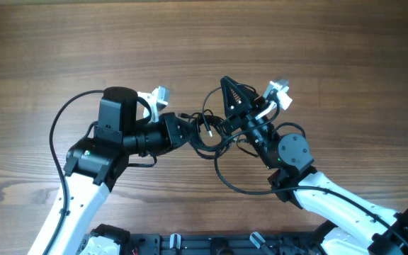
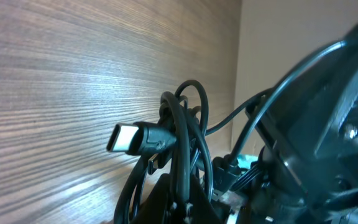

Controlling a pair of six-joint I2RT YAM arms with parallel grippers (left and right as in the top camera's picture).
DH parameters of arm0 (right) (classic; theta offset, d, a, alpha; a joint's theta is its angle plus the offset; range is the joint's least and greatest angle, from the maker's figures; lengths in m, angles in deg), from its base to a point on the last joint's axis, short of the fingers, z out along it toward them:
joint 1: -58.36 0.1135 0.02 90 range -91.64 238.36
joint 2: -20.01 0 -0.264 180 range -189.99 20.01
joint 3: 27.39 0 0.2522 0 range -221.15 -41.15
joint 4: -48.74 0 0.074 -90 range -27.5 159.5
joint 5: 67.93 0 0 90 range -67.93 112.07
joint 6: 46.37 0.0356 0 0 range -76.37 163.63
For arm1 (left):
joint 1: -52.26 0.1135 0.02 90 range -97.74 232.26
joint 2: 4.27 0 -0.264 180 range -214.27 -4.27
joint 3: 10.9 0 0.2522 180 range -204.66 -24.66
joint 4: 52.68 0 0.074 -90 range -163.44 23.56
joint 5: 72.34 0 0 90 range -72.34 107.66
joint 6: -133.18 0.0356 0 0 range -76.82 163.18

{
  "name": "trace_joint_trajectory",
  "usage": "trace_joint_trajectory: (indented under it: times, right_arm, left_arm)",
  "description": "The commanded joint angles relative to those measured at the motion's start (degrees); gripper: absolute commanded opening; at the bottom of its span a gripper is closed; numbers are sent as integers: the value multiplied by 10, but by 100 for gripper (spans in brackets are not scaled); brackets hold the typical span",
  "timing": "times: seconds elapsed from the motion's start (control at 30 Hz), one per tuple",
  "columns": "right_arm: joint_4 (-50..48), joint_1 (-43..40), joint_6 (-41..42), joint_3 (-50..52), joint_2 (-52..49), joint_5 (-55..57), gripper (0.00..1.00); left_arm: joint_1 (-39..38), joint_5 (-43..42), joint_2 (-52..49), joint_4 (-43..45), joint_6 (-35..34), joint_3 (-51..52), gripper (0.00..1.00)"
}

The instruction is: Untangle cables

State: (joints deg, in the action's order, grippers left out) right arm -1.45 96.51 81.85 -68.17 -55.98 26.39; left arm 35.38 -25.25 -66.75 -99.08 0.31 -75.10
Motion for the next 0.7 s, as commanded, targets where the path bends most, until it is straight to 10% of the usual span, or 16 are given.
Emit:
trace_joint_trajectory:
  times: [0.0,0.67]
  right_arm:
    - [2,-1,-56,-3,-9,-36,4]
    - [93,-1,-129,-3,-9,-174,4]
  left_arm:
    - [0,32,-2,4,-106,-10,4]
    - [78,80,-2,9,-236,-10,4]
